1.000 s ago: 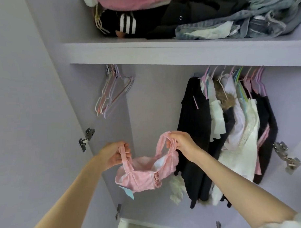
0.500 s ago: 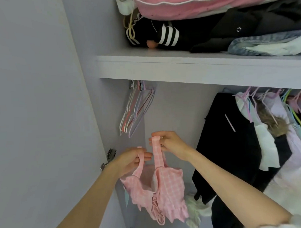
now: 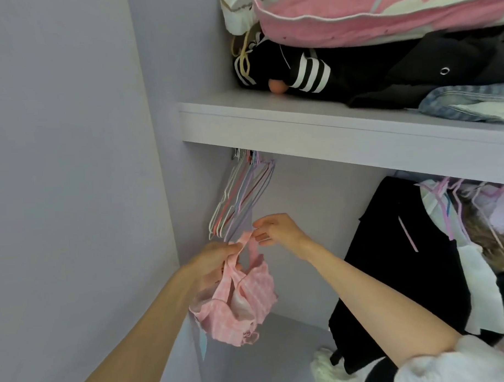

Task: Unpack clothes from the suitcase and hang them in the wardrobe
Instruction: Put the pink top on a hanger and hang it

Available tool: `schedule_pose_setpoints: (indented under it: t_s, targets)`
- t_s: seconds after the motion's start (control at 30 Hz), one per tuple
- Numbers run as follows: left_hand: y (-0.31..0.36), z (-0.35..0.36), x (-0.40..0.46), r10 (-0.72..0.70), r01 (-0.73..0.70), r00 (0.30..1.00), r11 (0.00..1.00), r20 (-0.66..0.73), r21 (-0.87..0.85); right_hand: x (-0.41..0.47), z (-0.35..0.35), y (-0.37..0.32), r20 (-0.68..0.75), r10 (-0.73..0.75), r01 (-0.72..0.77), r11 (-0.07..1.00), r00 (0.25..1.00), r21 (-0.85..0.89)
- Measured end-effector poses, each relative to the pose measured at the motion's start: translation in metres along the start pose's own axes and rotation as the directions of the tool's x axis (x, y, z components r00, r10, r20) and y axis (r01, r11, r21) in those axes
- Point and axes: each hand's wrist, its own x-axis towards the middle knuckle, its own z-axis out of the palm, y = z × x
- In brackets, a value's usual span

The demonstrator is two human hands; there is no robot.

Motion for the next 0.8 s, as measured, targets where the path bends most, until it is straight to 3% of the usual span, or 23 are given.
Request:
schedule_pose_setpoints:
  t_s: [0.27, 0.5, 0.67, 0.8]
  targets:
    - [0.010, -0.023, 0.001, -0.023, 0.023, 0.989, 1.000, -0.149, 0.000, 0.058, 0.018, -0.024, -0.063, 0.143, -0.126, 0.966, 0.988, 0.224]
    - [0.015, -0.022, -0.001, -0.063, 0.070, 0.981, 0.997, -0.181, 0.033, 0.085, 0.036, -0.024, -0.151, 0.161, -0.122, 0.963, 0.975, 0.238]
    - [0.013, -0.024, 0.002, -0.088, 0.093, 0.978, 0.995, -0.191, 0.018, 0.086, 0.031, -0.026, -0.028, 0.162, -0.141, 0.922, 0.986, 0.361]
    - [0.015, -0.023, 0.001, -0.081, 0.088, 0.981, 0.996, -0.177, 0.031, 0.086, 0.030, -0.031, 0.021, 0.151, -0.151, 0.951, 0.988, 0.269]
